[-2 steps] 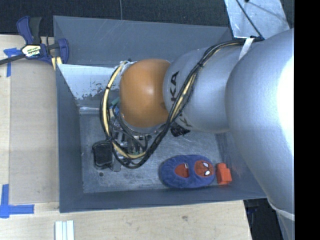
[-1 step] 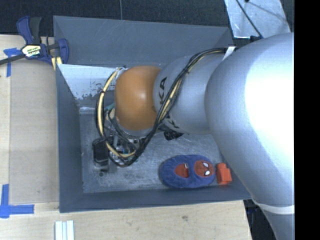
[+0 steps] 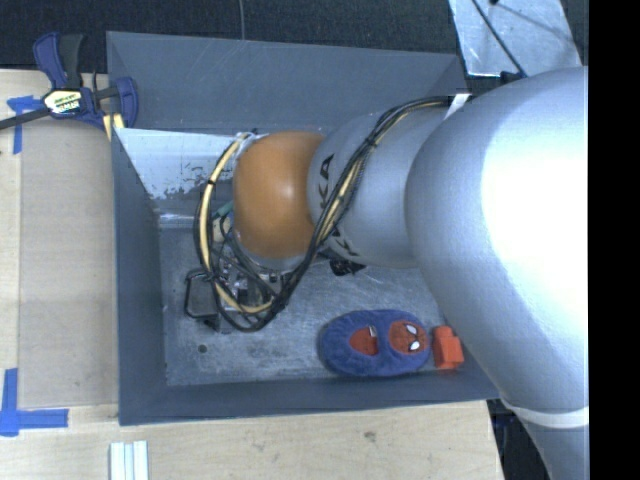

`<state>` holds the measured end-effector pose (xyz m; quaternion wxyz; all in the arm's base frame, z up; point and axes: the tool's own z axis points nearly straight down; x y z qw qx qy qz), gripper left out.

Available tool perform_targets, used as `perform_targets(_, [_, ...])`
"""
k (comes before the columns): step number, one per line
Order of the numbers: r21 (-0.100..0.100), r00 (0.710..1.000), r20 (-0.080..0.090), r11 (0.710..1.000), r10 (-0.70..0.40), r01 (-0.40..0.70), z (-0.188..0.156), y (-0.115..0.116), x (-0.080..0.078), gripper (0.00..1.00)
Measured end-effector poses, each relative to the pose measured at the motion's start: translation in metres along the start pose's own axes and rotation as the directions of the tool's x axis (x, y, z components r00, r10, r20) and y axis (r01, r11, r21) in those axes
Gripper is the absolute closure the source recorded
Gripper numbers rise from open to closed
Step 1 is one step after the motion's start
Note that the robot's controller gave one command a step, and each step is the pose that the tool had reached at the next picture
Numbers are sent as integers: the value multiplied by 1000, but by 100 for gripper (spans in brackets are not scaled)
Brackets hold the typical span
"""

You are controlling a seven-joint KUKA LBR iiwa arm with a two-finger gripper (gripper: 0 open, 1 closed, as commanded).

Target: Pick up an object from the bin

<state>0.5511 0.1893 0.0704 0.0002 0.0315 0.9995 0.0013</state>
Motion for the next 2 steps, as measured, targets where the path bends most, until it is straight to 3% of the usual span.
perform_targets(1, [1, 999, 2, 999, -47, 47, -103, 33, 18, 100])
perform_targets(2, [3, 1000, -2, 1000, -11, 11, -151, 45, 58, 100])
